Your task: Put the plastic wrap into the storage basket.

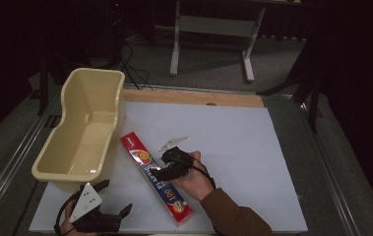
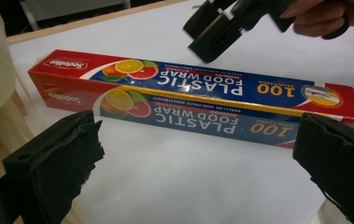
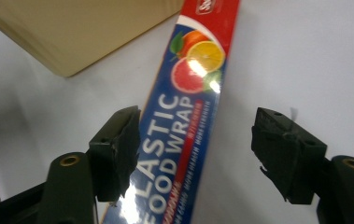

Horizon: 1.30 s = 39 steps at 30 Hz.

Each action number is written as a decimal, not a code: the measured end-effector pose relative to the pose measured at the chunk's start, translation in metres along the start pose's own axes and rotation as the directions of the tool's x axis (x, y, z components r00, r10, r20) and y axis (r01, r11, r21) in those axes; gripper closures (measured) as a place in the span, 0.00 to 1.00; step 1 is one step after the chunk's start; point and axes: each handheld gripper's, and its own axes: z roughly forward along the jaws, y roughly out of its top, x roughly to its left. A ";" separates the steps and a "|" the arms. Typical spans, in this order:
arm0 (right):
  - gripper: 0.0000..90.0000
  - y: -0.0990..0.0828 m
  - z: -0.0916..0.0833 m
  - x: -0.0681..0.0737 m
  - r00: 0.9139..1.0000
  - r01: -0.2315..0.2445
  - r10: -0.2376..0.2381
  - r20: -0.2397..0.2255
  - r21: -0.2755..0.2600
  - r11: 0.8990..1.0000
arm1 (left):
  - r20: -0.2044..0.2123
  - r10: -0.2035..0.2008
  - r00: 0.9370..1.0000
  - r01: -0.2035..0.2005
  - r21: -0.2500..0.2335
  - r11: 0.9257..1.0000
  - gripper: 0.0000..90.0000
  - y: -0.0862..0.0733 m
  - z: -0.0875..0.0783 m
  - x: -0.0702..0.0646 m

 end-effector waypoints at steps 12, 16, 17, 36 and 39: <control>0.27 0.012 0.029 0.006 1.000 0.006 -0.006 -0.001 0.107 0.994 | -0.002 -0.002 1.000 0.002 -0.006 1.000 0.01 -0.001 -0.001 0.000; 0.27 0.017 0.036 0.008 1.000 0.005 -0.007 0.013 0.144 0.990 | -0.003 -0.002 1.000 0.002 -0.004 1.000 0.01 -0.001 -0.001 0.001; 0.27 0.017 0.038 0.008 1.000 0.007 -0.009 0.018 0.153 0.988 | -0.003 -0.003 1.000 0.003 -0.006 1.000 0.01 -0.001 -0.001 0.000; 0.30 0.023 0.069 0.010 0.999 -0.004 -0.006 0.034 0.300 0.954 | -0.003 -0.004 1.000 0.004 -0.003 1.000 0.01 -0.001 -0.002 0.001; 0.30 0.025 0.072 0.010 0.999 -0.011 -0.003 0.040 0.328 0.945 | -0.002 -0.005 1.000 0.005 -0.003 1.000 0.01 -0.001 -0.002 0.000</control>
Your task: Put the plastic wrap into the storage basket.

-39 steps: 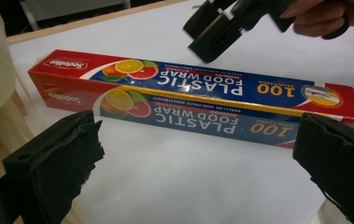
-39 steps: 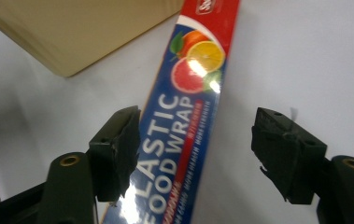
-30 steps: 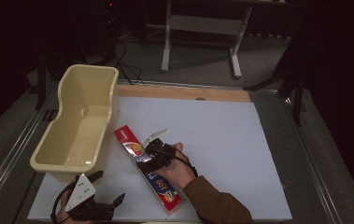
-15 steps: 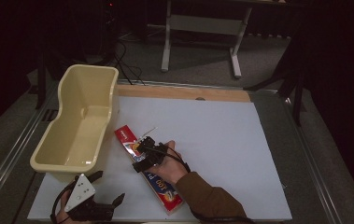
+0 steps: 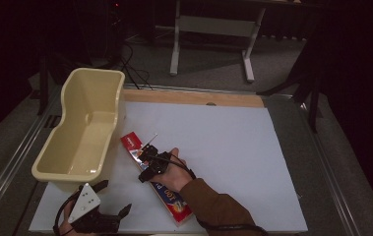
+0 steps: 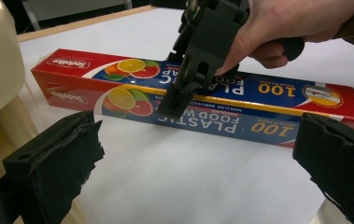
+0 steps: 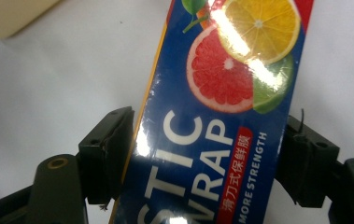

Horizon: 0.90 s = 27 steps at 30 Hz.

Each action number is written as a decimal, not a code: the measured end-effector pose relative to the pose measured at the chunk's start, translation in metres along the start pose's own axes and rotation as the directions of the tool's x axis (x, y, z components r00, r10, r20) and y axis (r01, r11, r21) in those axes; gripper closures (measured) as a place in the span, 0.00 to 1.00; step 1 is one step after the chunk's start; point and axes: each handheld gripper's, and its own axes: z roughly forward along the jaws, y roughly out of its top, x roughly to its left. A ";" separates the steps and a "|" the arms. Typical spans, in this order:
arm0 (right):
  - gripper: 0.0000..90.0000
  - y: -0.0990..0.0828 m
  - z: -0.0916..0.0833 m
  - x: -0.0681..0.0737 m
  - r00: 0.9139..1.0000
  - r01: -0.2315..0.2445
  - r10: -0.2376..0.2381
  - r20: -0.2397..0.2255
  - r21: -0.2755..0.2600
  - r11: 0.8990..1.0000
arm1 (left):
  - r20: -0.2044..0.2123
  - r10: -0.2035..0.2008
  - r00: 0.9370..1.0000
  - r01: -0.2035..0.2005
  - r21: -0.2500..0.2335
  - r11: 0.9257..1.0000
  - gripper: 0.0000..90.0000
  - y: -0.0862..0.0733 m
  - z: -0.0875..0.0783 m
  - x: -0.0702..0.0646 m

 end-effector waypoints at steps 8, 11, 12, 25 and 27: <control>0.35 0.006 0.003 0.000 0.999 -0.031 0.030 0.013 0.063 0.998 | -0.002 -0.003 1.000 0.003 -0.002 1.000 0.01 0.000 -0.001 0.000; 0.38 0.005 -0.001 -0.005 0.998 -0.068 0.069 -0.012 0.054 0.996 | -0.001 -0.004 1.000 0.004 -0.003 1.000 0.01 -0.001 -0.001 0.000; 0.38 0.004 -0.002 -0.007 0.996 -0.084 0.085 -0.026 0.048 0.995 | -0.001 -0.004 1.000 0.004 -0.004 1.000 0.01 -0.001 -0.001 0.001; 0.43 -0.017 -0.008 -0.051 0.907 -0.310 0.300 -0.295 0.010 0.951 | -0.003 -0.005 1.000 0.005 -0.005 1.000 0.01 0.000 -0.001 0.001; 0.43 -0.020 -0.009 -0.056 0.894 -0.331 0.318 -0.316 0.014 0.943 | -0.003 -0.004 1.000 0.004 -0.005 1.000 0.01 0.000 -0.001 0.001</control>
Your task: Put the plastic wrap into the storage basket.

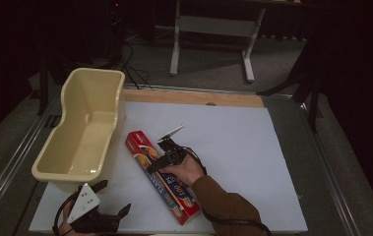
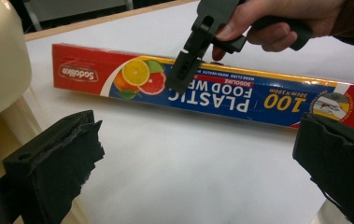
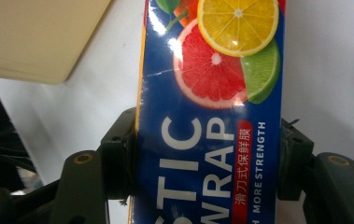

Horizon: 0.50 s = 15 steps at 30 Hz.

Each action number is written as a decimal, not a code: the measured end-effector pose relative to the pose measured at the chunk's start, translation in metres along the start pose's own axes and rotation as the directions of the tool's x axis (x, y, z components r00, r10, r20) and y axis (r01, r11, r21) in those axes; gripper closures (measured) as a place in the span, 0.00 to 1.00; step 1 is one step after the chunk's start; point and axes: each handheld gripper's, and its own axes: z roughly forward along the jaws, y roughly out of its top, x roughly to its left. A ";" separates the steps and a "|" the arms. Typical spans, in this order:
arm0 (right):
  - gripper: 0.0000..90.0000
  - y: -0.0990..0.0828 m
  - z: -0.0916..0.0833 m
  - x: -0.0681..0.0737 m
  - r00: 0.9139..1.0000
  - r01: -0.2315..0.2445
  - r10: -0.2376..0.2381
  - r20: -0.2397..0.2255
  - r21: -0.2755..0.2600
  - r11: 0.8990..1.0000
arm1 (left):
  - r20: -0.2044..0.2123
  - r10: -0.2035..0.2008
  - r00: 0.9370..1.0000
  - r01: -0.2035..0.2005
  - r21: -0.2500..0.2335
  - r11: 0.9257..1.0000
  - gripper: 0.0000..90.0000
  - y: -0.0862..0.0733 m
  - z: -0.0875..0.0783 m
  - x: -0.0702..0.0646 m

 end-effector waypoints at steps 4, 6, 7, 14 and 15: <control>0.43 -0.003 -0.006 -0.009 0.996 -0.066 0.064 -0.062 -0.024 0.998 | 0.000 0.001 1.000 -0.001 0.002 1.000 0.01 0.000 0.001 0.000; 0.43 -0.004 -0.009 -0.015 0.989 -0.107 0.103 -0.102 -0.035 0.994 | 0.000 0.001 1.000 -0.001 0.002 1.000 0.01 0.000 0.001 0.000; 0.43 -0.004 -0.011 -0.017 0.986 -0.124 0.117 -0.122 -0.044 0.991 | 0.000 0.001 1.000 -0.001 0.002 1.000 0.01 0.000 0.001 0.000; 0.43 -0.006 -0.021 -0.026 0.964 -0.188 0.168 -0.207 -0.082 0.979 | -0.001 0.000 1.000 0.000 0.002 1.000 0.01 0.000 0.001 0.000; 0.43 -0.006 -0.021 -0.026 0.964 -0.188 0.168 -0.207 -0.082 0.979 | -0.001 0.000 1.000 0.000 0.002 1.000 0.01 0.000 0.001 0.000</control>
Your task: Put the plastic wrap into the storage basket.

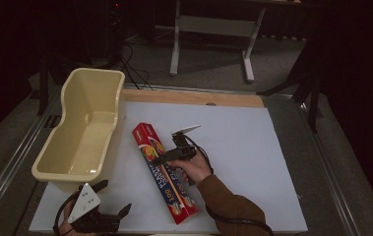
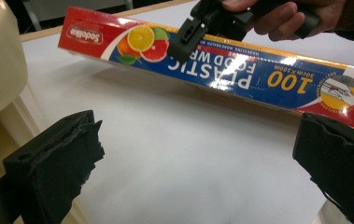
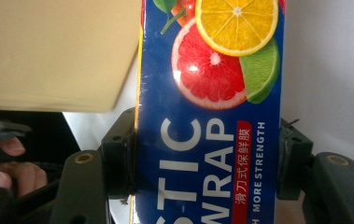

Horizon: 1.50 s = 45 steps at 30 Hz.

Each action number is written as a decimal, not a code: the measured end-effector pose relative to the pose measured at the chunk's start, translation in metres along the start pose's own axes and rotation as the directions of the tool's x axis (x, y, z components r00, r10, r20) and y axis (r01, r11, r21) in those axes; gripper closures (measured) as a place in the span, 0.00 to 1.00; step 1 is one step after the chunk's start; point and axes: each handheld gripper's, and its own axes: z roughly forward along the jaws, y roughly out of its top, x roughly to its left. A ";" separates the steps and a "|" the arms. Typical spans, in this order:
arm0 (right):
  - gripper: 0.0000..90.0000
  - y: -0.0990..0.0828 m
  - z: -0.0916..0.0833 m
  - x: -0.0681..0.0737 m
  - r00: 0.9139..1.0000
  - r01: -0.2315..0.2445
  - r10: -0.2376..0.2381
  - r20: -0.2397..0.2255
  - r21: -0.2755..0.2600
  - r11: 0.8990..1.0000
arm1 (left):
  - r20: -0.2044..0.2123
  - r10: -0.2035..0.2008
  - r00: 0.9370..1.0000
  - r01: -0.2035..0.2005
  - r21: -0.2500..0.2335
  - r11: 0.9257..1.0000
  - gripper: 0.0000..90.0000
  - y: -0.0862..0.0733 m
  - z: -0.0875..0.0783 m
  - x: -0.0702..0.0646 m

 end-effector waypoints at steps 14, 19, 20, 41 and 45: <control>0.43 0.007 -0.015 -0.001 0.993 -0.094 0.085 -0.087 -0.104 0.990 | 0.000 0.001 1.000 -0.001 -0.003 1.000 0.01 0.000 -0.001 0.000; 0.43 0.011 -0.018 0.004 0.992 -0.095 0.082 -0.100 -0.132 0.987 | 0.000 0.001 1.000 -0.001 -0.004 1.000 0.01 0.000 -0.001 0.000; 0.43 0.011 -0.019 0.005 0.992 -0.092 0.079 -0.100 -0.138 0.986 | 0.000 0.001 1.000 -0.001 -0.004 1.000 0.01 0.000 -0.001 0.000; 0.44 0.028 -0.032 0.024 0.982 -0.104 0.065 -0.175 -0.224 0.969 | 0.000 -0.003 1.000 0.003 -0.011 1.000 0.01 -0.001 -0.002 0.000; 0.44 0.032 -0.035 0.028 0.981 -0.097 0.052 -0.186 -0.245 0.965 | 0.000 -0.004 1.000 0.004 -0.013 1.000 0.01 -0.001 -0.002 0.000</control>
